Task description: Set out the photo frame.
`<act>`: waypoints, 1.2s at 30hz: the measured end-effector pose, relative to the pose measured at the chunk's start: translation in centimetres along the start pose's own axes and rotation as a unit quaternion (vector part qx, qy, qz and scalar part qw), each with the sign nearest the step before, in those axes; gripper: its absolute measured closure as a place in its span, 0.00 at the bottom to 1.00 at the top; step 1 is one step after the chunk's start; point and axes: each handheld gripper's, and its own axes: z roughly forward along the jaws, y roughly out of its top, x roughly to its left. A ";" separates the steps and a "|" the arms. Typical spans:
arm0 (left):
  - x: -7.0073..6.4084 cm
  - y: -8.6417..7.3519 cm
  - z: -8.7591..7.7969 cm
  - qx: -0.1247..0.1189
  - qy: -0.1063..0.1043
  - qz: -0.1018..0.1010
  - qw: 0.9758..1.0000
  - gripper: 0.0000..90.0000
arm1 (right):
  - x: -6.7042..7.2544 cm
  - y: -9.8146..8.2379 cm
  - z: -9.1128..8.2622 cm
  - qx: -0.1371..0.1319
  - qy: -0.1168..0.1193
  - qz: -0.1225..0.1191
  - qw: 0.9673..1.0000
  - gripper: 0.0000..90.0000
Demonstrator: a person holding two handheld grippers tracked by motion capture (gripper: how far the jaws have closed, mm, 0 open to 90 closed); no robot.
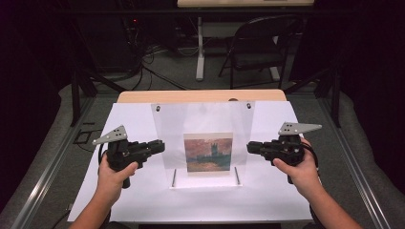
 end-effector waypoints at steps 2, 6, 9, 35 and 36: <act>0.0 0.0 0.0 0.001 0.001 -0.002 1.000 0.86 | -0.1 0.0 0.0 0.000 0.000 0.000 1.000 0.90; 0.0 0.0 0.0 0.000 0.002 -0.005 1.000 0.85 | -0.1 0.0 0.1 -0.003 -0.001 -0.001 1.000 0.90; 0.0 0.0 0.0 -0.001 0.000 -0.010 1.000 0.85 | -0.1 0.0 0.1 -0.002 0.001 -0.001 1.000 0.90; 2.1 -4.6 -3.7 -0.032 0.147 -0.034 0.988 0.63 | -0.5 -3.9 -2.3 -0.036 -0.117 -0.015 0.992 0.68; 2.3 -5.1 -3.6 -0.033 0.154 -0.035 0.987 0.62 | -0.6 -4.4 -2.2 -0.036 -0.126 -0.015 0.991 0.68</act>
